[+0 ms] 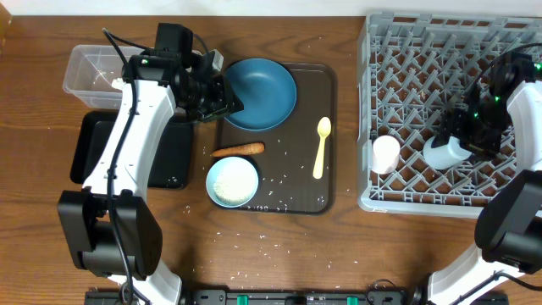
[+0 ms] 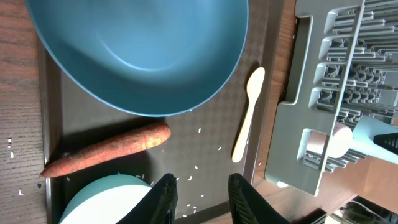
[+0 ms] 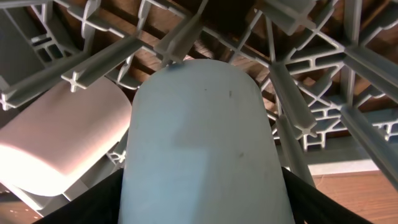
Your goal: Sort waste into correct bins and load items into the dishwasher rack
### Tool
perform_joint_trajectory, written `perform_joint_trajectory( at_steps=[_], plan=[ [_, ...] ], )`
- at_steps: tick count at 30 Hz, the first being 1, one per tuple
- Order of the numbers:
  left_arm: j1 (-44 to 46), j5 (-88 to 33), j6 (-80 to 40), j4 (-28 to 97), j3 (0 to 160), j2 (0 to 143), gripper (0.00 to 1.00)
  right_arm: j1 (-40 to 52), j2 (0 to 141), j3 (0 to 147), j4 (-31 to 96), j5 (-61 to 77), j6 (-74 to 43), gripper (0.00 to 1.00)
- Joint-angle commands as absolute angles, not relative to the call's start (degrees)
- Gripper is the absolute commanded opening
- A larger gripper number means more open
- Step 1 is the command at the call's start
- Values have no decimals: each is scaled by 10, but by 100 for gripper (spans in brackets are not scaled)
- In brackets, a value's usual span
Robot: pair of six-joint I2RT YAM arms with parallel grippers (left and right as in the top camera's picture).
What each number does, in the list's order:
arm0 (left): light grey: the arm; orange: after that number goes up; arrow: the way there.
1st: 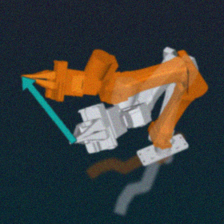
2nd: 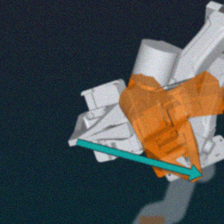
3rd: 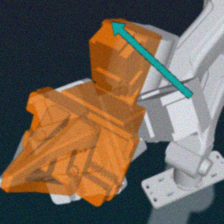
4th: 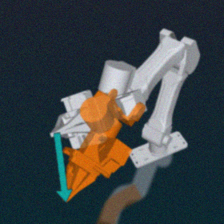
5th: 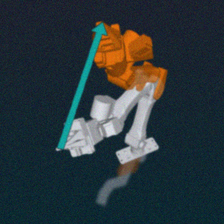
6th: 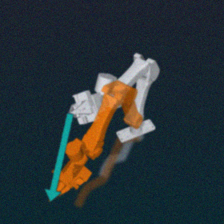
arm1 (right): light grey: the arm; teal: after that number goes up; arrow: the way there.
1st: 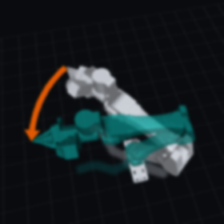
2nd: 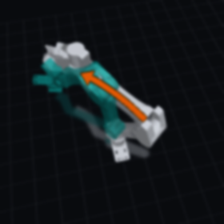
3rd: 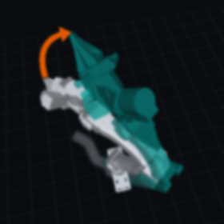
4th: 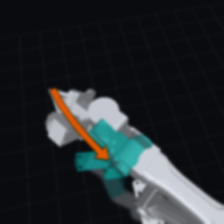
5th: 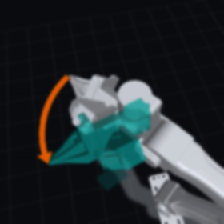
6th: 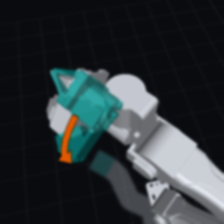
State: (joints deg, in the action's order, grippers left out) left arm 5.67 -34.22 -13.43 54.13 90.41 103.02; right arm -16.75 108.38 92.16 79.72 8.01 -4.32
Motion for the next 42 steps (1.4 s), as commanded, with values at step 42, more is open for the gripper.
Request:
perform_joint_trajectory(
  at_steps=[42],
  plan=[
    [75,-63,-219,613,898,994,30,233,1111,1108,524,13,-243,81]
  ],
)
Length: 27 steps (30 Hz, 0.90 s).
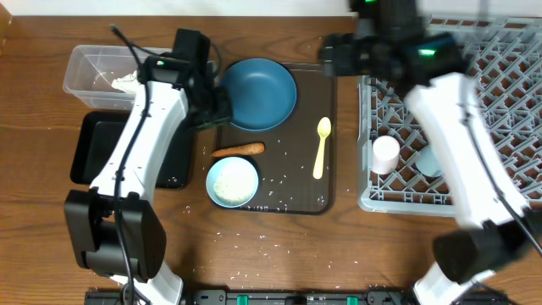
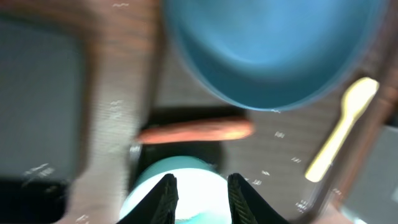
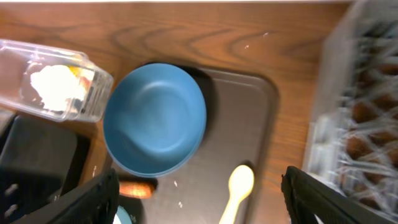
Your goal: Sort waste into correct bins and load items into the dishwasher rack
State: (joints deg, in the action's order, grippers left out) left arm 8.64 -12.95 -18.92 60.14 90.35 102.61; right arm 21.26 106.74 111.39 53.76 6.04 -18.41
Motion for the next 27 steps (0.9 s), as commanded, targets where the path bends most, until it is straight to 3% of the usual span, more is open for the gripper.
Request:
perform_joint_trajectory(
  at_steps=[1,10,20,27],
  plan=[
    [73,-52,-220,619,898,989,30,239,1133,1108,508,13,-251,80],
    [78,-29,-220,643,898,976,30,256,1237,1108,458,49,-287,77],
    [90,-23,-268,733,897,977,24,278,1234,1108,536,64,-260,80],
    [187,-40,-308,714,846,977,25,276,1234,1108,538,64,-252,83]
  ],
)
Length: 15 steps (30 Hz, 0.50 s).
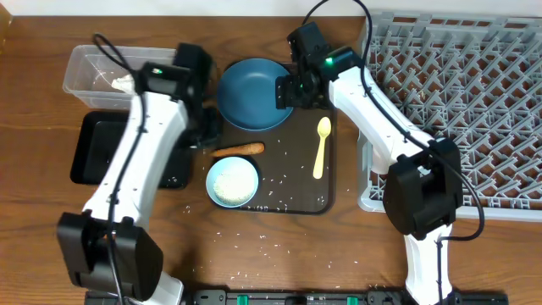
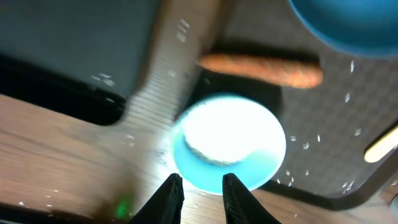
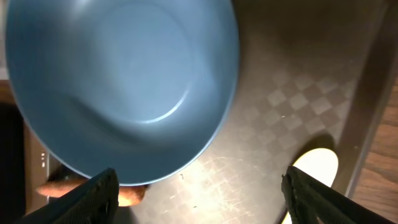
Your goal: Sort waste into correct bins and load items into the dishwasher rack
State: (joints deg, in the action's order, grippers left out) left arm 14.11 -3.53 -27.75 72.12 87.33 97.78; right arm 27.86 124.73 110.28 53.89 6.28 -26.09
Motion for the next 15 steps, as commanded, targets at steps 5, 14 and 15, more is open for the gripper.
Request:
perform_joint_trajectory(
  at_steps=[5,14,15],
  plan=[
    [271,-40,-325,639,787,977,36,260,1234,1108,540,65,-246,83],
    [329,-40,-338,509,705,981,43,255,1234,1108,543,64,-235,84],
    [330,-40,-338,500,696,981,43,253,1234,1108,545,64,-235,84]
  ],
)
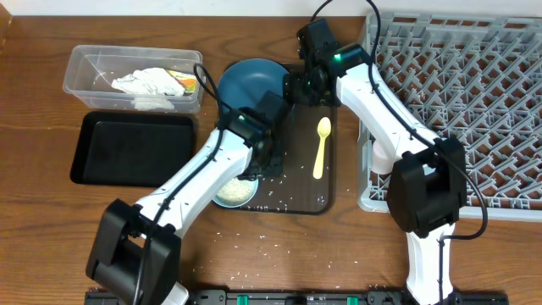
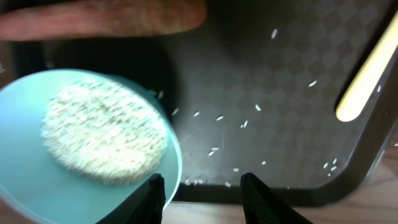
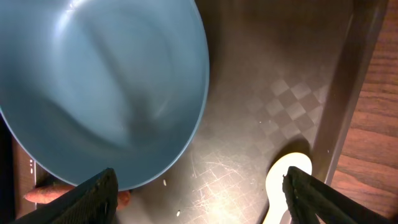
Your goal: Sort waste into correct bins and load items into the dishwasher rack
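A small light-blue bowl of rice point(image 2: 81, 143) sits on the brown tray point(image 1: 296, 182). My left gripper point(image 2: 208, 199) is open low over it, with the bowl's right rim between the fingers. A carrot point(image 2: 106, 18) lies just beyond the bowl and is hidden under my arm in the overhead view. My right gripper point(image 3: 202, 199) stands wide open over the tray between the big blue bowl point(image 3: 99, 81) and the pale yellow spoon point(image 3: 283, 186), holding nothing.
The grey dishwasher rack point(image 1: 457, 110) fills the right side. A clear bin point(image 1: 135, 80) with crumpled waste stands at the back left, and a black bin point(image 1: 127, 148) sits in front of it. Loose rice grains point(image 2: 217, 118) dot the tray.
My left gripper has moved from above the rice bowl's left side, near the black bin, to the bowl's right rim, lower down. The right gripper has shifted slightly toward the spoon.
At first my right gripper held a pale cup inside the rack and my left hovered by the blue bowl. Then the right was open above the tray, the cup left in the rack. Later it hung low by the blue bowl, with the left over the rice bowl.
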### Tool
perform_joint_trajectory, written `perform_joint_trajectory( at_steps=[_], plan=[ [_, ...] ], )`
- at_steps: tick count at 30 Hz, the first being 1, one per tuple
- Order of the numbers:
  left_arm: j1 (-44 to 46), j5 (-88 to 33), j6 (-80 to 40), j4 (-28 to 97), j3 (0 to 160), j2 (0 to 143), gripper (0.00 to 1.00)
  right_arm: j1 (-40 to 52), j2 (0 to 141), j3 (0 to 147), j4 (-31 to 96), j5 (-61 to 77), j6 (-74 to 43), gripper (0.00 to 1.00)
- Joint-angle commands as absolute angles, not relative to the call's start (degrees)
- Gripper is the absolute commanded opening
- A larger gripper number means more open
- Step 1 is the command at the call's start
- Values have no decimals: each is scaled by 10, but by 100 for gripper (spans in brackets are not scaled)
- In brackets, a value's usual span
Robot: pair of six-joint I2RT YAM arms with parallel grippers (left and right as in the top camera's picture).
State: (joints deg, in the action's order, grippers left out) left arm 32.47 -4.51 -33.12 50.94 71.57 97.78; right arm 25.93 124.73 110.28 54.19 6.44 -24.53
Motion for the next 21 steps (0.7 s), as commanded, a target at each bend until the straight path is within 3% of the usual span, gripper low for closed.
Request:
perform_joint_trajectory(
  at_steps=[1,12,16,20,21],
  plan=[
    [332,-40,-338,496,689,982,43,251,1234,1108,547,64,-234,84],
    [332,-41,-338,435,621,999,41,241,1234,1108,557,62,-226,84],
    [332,-41,-338,431,622,999,24,238,1234,1108,558,62,-226,84],
    [332,-40,-338,431,622,1000,19,236,1234,1108,560,62,-222,84],
    [332,-40,-338,432,622,1000,12,236,1234,1108,560,62,-222,84]
  ],
)
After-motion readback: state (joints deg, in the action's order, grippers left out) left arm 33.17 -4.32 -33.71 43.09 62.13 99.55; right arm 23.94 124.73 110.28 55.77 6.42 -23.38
